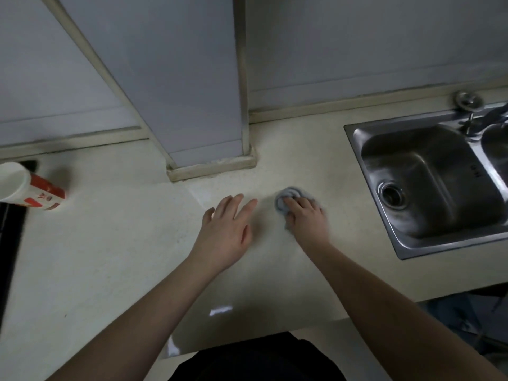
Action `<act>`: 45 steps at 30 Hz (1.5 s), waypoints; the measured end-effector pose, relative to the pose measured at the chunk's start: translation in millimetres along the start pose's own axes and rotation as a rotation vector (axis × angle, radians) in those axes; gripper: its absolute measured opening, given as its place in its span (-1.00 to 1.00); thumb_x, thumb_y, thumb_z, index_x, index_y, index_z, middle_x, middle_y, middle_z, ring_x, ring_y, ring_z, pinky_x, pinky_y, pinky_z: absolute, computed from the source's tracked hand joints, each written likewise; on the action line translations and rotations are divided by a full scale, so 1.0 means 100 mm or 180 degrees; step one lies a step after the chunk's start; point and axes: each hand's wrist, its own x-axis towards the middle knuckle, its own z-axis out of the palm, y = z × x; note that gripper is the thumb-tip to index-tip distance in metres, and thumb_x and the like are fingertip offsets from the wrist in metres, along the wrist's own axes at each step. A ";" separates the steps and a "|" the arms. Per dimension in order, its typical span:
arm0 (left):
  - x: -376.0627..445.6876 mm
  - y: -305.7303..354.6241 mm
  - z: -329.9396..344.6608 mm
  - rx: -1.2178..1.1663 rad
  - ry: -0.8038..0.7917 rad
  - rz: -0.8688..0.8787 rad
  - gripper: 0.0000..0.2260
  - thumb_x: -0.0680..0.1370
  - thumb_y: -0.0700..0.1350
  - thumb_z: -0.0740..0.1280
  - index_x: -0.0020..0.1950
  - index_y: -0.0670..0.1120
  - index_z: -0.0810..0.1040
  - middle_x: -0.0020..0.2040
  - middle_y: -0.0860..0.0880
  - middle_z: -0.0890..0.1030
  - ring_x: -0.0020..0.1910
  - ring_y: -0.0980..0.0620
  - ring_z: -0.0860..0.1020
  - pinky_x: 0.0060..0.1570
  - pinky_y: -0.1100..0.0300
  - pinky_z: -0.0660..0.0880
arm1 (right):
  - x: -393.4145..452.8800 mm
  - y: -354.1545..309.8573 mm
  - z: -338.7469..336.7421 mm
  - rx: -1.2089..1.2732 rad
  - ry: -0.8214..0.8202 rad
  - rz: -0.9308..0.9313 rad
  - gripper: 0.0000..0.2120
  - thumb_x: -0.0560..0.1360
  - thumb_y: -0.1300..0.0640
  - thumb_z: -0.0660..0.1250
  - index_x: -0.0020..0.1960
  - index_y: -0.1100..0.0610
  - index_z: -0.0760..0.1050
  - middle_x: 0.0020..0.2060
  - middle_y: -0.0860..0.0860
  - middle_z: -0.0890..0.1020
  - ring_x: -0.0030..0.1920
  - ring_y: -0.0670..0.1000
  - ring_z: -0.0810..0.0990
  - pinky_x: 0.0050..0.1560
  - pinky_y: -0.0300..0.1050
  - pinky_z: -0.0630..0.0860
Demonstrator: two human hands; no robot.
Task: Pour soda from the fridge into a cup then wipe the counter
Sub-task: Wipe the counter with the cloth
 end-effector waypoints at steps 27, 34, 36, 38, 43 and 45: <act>-0.03 -0.20 -0.25 -0.0082 0.0402 -0.0779 -0.46 0.61 -0.01 0.17 0.59 0.05 0.11 0.59 -0.13 0.10 0.56 -0.16 0.07 0.41 -0.25 0.24 | 1.50 -0.56 -0.03 -0.0131 -0.0600 0.0575 -0.53 0.63 -0.13 -0.05 0.52 -0.11 0.03 0.46 0.23 0.12 0.44 0.29 0.10 0.39 0.24 0.11; -0.05 -0.19 -0.23 0.0095 0.0489 -0.0819 -0.46 0.59 0.00 0.21 0.57 0.02 0.18 0.56 -0.16 0.19 0.54 -0.19 0.17 0.40 -0.24 0.28 | 1.77 -0.55 0.04 0.0391 -0.0852 0.0325 -0.48 0.65 -0.08 -0.08 0.54 0.10 0.01 0.50 0.22 0.14 0.49 0.23 0.07 0.48 0.13 0.04; -0.03 -0.19 -0.23 0.0135 0.0521 -0.0814 -0.46 0.58 -0.01 0.23 0.56 0.01 0.21 0.55 -0.16 0.23 0.53 -0.19 0.21 0.38 -0.25 0.31 | 1.93 -0.52 0.06 0.0555 -0.0945 0.0132 -0.48 0.65 -0.06 -0.06 0.55 0.11 0.00 0.49 0.22 0.15 0.49 0.24 0.08 0.49 0.13 0.02; 0.00 -0.20 -0.26 0.0201 0.0604 -0.0776 -0.46 0.57 -0.01 0.25 0.54 0.00 0.24 0.53 -0.17 0.27 0.50 -0.21 0.25 0.34 -0.26 0.35 | 2.06 -0.47 0.05 0.0521 -0.1113 -0.0008 -0.47 0.64 -0.08 -0.05 0.56 0.06 -0.03 0.50 0.21 0.14 0.50 0.23 0.07 0.49 0.13 0.01; 0.09 -0.22 -0.29 0.0215 0.0575 -0.0789 -0.47 0.59 0.01 0.23 0.55 0.00 0.22 0.54 -0.15 0.24 0.52 -0.19 0.21 0.38 -0.25 0.30 | 1.85 -0.43 -0.11 0.0104 -0.0719 -0.0226 -0.46 0.63 -0.12 -0.02 0.55 0.03 0.02 0.47 0.17 0.22 0.46 0.23 0.17 0.44 0.15 0.16; 0.08 -0.22 -0.32 0.0202 0.0599 -0.0778 -0.47 0.59 0.01 0.23 0.55 -0.01 0.22 0.54 -0.16 0.24 0.51 -0.20 0.21 0.37 -0.26 0.30 | 1.64 -0.52 -0.22 0.0151 -0.0467 -0.0365 -0.48 0.63 -0.08 -0.01 0.54 0.07 0.05 0.48 0.17 0.22 0.47 0.21 0.16 0.45 0.13 0.12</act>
